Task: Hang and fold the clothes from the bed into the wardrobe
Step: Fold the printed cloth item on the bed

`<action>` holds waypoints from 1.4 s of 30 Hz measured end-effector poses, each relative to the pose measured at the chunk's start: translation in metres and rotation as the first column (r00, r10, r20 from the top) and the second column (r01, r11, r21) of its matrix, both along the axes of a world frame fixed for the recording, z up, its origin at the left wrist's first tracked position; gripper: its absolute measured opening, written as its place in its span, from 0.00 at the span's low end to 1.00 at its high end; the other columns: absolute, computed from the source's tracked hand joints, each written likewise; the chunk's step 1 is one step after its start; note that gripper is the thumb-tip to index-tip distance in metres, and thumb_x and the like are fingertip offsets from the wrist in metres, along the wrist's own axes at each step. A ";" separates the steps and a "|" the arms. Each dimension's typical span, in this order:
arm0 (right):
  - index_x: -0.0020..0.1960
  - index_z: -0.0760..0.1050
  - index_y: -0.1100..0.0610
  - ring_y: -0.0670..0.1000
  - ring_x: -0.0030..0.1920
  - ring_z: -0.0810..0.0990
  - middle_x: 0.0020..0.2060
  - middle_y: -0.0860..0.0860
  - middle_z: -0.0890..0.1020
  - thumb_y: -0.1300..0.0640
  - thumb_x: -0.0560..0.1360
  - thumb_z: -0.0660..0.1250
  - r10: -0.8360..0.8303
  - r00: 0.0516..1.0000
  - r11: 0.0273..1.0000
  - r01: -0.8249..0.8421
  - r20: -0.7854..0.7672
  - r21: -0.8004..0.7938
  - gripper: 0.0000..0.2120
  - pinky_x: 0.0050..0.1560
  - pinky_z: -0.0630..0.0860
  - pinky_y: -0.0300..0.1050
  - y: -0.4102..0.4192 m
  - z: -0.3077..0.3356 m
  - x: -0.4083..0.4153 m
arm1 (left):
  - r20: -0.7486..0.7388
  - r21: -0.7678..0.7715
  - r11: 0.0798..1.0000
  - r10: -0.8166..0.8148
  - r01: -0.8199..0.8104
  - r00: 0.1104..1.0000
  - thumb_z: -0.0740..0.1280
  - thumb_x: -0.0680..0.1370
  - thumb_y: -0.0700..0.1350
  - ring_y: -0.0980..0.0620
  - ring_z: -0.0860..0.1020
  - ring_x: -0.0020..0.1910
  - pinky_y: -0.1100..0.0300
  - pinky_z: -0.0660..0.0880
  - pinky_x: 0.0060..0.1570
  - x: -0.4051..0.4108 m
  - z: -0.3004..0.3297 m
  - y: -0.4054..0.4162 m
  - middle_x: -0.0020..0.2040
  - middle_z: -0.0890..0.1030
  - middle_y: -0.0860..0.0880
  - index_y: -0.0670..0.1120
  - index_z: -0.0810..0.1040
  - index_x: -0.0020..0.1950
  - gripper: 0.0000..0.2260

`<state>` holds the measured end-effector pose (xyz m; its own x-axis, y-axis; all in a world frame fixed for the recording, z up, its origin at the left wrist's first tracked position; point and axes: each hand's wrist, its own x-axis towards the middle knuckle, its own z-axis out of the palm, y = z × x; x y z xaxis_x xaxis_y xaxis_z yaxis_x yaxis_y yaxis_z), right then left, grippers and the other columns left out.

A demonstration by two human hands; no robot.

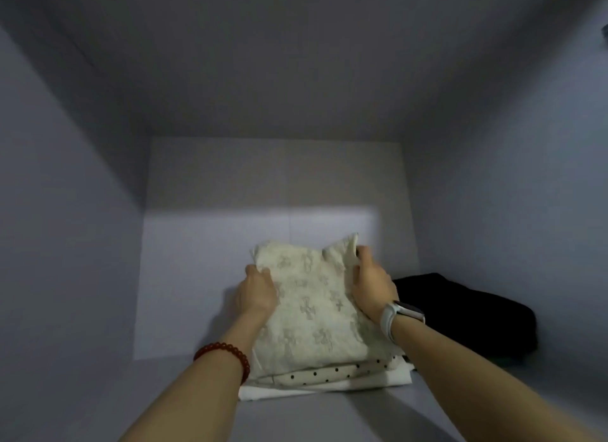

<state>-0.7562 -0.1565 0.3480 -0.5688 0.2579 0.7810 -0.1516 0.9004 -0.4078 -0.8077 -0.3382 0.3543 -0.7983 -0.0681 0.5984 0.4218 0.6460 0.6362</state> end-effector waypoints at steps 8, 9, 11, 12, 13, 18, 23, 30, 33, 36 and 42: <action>0.74 0.56 0.54 0.58 0.72 0.58 0.73 0.55 0.59 0.53 0.81 0.50 -0.100 0.964 0.976 0.046 0.247 0.215 0.22 0.70 0.61 0.52 0.018 -0.002 -0.016 | -0.100 -0.553 0.824 0.084 -0.126 0.991 0.51 0.83 0.47 0.45 0.55 0.74 0.51 0.57 0.70 -0.022 0.003 0.010 0.77 0.52 0.46 0.47 0.51 0.77 0.23; 0.74 0.57 0.53 0.57 0.73 0.57 0.74 0.54 0.59 0.51 0.81 0.49 -0.087 0.969 0.964 0.023 0.232 0.264 0.22 0.71 0.59 0.51 0.017 -0.001 -0.011 | -0.143 -0.593 0.800 0.009 -0.093 0.990 0.49 0.83 0.49 0.47 0.52 0.75 0.51 0.53 0.72 -0.018 0.004 0.013 0.78 0.50 0.48 0.49 0.51 0.77 0.22; 0.75 0.56 0.50 0.55 0.75 0.53 0.75 0.52 0.57 0.47 0.81 0.46 -0.053 0.950 0.935 -0.062 0.309 0.350 0.23 0.74 0.52 0.52 0.013 -0.011 -0.006 | -0.079 -0.702 0.712 -0.074 -0.003 0.994 0.44 0.83 0.54 0.49 0.48 0.76 0.50 0.45 0.73 -0.012 -0.003 0.017 0.78 0.48 0.51 0.53 0.50 0.77 0.22; 0.76 0.53 0.48 0.55 0.75 0.50 0.76 0.51 0.54 0.46 0.81 0.45 -0.045 0.920 0.925 -0.109 0.390 0.365 0.23 0.74 0.49 0.54 0.012 -0.020 -0.008 | 0.000 -0.740 0.671 -0.066 0.044 0.998 0.42 0.82 0.56 0.49 0.47 0.76 0.49 0.43 0.73 -0.012 -0.012 0.016 0.78 0.47 0.51 0.55 0.49 0.77 0.22; 0.76 0.49 0.46 0.55 0.76 0.47 0.76 0.50 0.52 0.44 0.81 0.43 -0.040 0.880 0.920 -0.153 0.474 0.361 0.24 0.74 0.47 0.55 0.013 -0.031 -0.014 | 0.087 -0.755 0.648 -0.045 0.095 0.995 0.40 0.82 0.58 0.48 0.46 0.76 0.48 0.42 0.73 -0.014 -0.021 0.015 0.78 0.47 0.51 0.56 0.48 0.77 0.23; 0.76 0.39 0.44 0.55 0.76 0.42 0.77 0.50 0.45 0.42 0.80 0.40 -0.046 0.760 0.922 -0.218 0.648 0.321 0.25 0.75 0.43 0.53 0.023 -0.068 -0.051 | 0.251 -0.752 0.627 -0.014 0.204 0.968 0.37 0.80 0.61 0.47 0.44 0.76 0.46 0.41 0.74 -0.027 -0.055 0.017 0.78 0.45 0.51 0.59 0.45 0.76 0.25; 0.76 0.44 0.45 0.57 0.76 0.48 0.76 0.48 0.51 0.42 0.81 0.42 -0.115 0.768 0.917 -0.161 0.630 0.364 0.25 0.74 0.46 0.59 0.015 -0.050 -0.036 | 0.267 -0.759 0.619 0.010 0.204 0.964 0.39 0.80 0.61 0.45 0.47 0.76 0.44 0.43 0.73 -0.029 -0.043 0.021 0.78 0.48 0.50 0.57 0.48 0.77 0.25; 0.63 0.71 0.54 0.55 0.66 0.67 0.61 0.52 0.76 0.49 0.81 0.50 -0.051 0.901 0.936 -0.107 0.431 0.336 0.18 0.71 0.50 0.63 -0.009 -0.023 0.024 | -0.234 -0.728 0.675 -0.081 -0.120 0.969 0.52 0.82 0.51 0.49 0.62 0.71 0.50 0.52 0.71 0.038 -0.014 -0.004 0.72 0.66 0.49 0.50 0.60 0.74 0.21; 0.68 0.69 0.55 0.54 0.66 0.70 0.65 0.52 0.75 0.53 0.81 0.53 0.127 0.916 0.951 -0.222 0.381 0.217 0.18 0.69 0.62 0.52 -0.022 -0.023 0.062 | -0.349 -0.640 0.748 -0.078 -0.177 0.934 0.54 0.81 0.50 0.48 0.69 0.66 0.55 0.61 0.66 0.081 -0.013 -0.018 0.68 0.72 0.48 0.50 0.65 0.72 0.19; 0.64 0.73 0.58 0.52 0.64 0.73 0.62 0.52 0.77 0.57 0.80 0.55 0.310 0.929 0.938 -0.333 0.201 0.096 0.16 0.62 0.67 0.41 -0.033 -0.047 0.125 | -0.381 -0.469 0.874 -0.071 -0.127 0.922 0.56 0.80 0.49 0.47 0.71 0.64 0.57 0.64 0.63 0.146 -0.040 -0.026 0.67 0.73 0.48 0.49 0.68 0.71 0.19; 0.59 0.76 0.56 0.47 0.57 0.75 0.55 0.49 0.79 0.60 0.79 0.56 0.497 0.867 0.864 -0.490 0.037 -0.117 0.13 0.57 0.68 0.36 -0.045 -0.140 0.250 | -0.280 -0.206 0.978 -0.044 -0.016 0.959 0.59 0.79 0.48 0.47 0.72 0.64 0.55 0.65 0.64 0.287 -0.154 -0.041 0.65 0.75 0.48 0.46 0.72 0.68 0.18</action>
